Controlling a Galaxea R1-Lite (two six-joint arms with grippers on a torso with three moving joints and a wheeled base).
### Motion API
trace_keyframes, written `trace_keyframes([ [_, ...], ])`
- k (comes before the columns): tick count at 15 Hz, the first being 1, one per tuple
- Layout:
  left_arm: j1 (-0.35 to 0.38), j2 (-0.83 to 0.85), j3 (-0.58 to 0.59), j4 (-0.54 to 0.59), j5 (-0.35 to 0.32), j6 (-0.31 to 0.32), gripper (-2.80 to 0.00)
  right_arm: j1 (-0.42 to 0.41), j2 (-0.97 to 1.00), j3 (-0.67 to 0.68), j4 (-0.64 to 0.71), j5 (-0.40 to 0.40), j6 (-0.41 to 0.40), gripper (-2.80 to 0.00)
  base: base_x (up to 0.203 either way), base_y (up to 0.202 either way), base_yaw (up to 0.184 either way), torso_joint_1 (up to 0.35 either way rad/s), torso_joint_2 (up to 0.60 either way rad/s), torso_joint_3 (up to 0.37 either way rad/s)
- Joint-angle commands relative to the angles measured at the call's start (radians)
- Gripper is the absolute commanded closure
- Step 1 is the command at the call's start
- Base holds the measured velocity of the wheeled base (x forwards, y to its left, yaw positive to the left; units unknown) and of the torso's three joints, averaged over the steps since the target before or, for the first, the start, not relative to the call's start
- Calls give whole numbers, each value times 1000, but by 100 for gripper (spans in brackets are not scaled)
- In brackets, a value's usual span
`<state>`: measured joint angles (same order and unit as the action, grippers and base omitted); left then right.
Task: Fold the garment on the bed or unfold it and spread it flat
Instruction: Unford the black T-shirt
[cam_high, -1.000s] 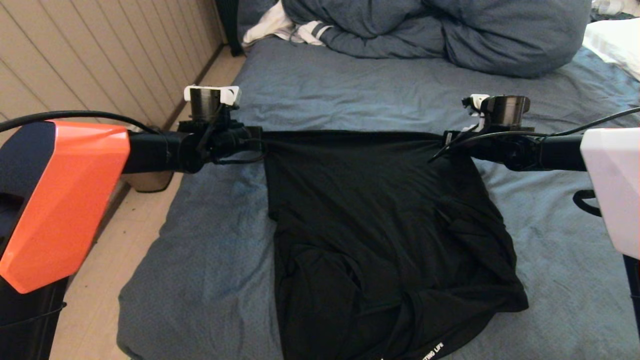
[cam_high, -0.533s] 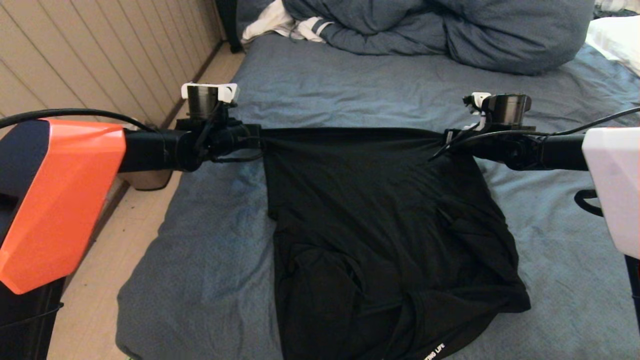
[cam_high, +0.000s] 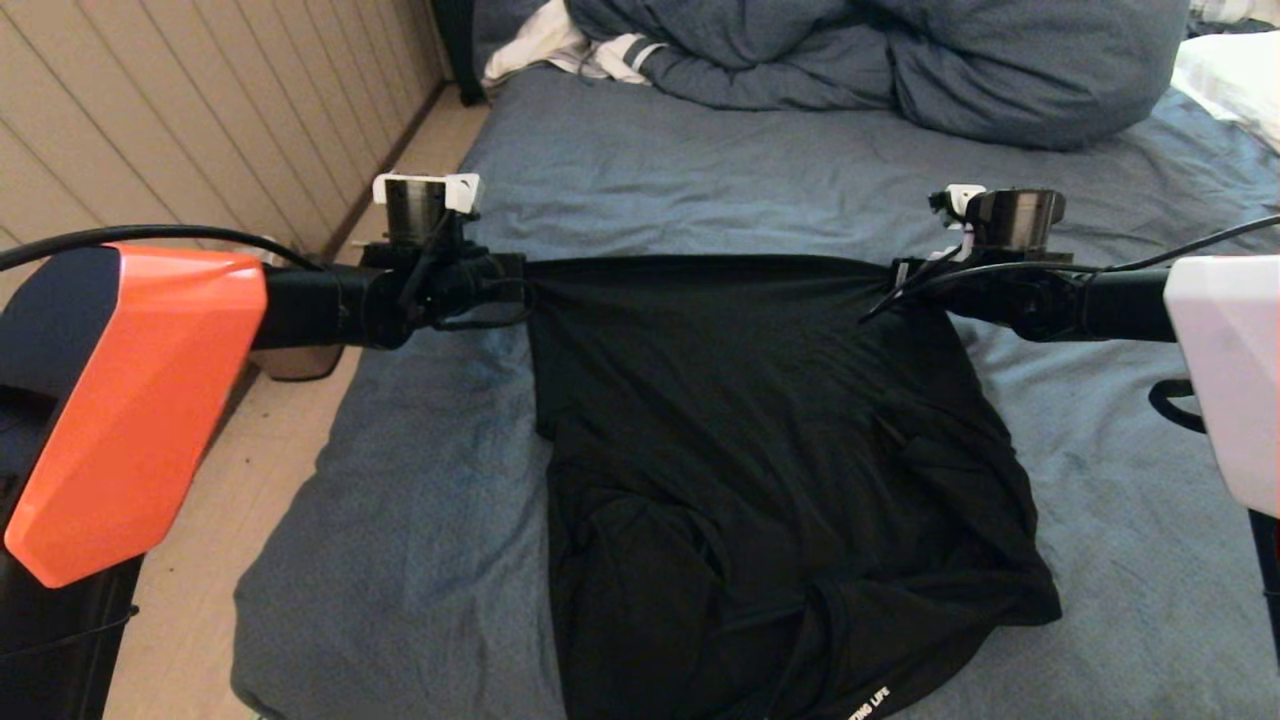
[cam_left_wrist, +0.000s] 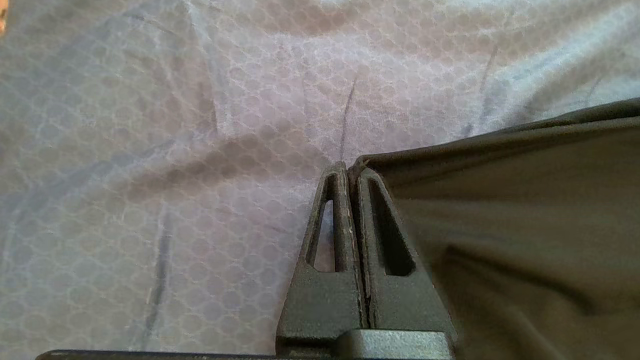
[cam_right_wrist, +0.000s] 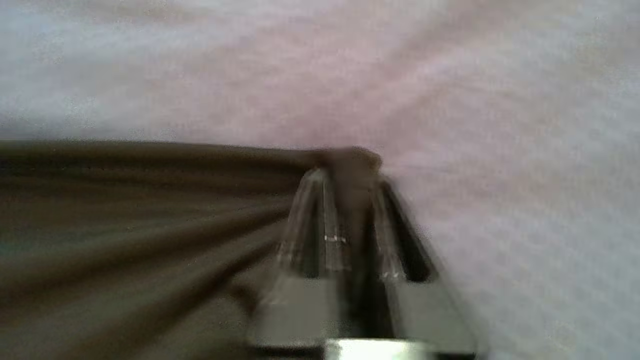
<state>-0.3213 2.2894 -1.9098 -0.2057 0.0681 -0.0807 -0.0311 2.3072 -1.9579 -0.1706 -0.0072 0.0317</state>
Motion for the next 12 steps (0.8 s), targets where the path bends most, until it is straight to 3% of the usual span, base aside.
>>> trace_keyframes([
  [1, -5, -1, -2, 4, 13, 1, -280, 0, 1, 1, -3, -10, -5, -280, 0, 0, 0, 0, 0, 0],
  [12, -12, -65, 0, -6, 19, -1, -280, -21, -46, -1, -35, -8, -7, -280, 0, 0, 0, 0, 0, 0],
])
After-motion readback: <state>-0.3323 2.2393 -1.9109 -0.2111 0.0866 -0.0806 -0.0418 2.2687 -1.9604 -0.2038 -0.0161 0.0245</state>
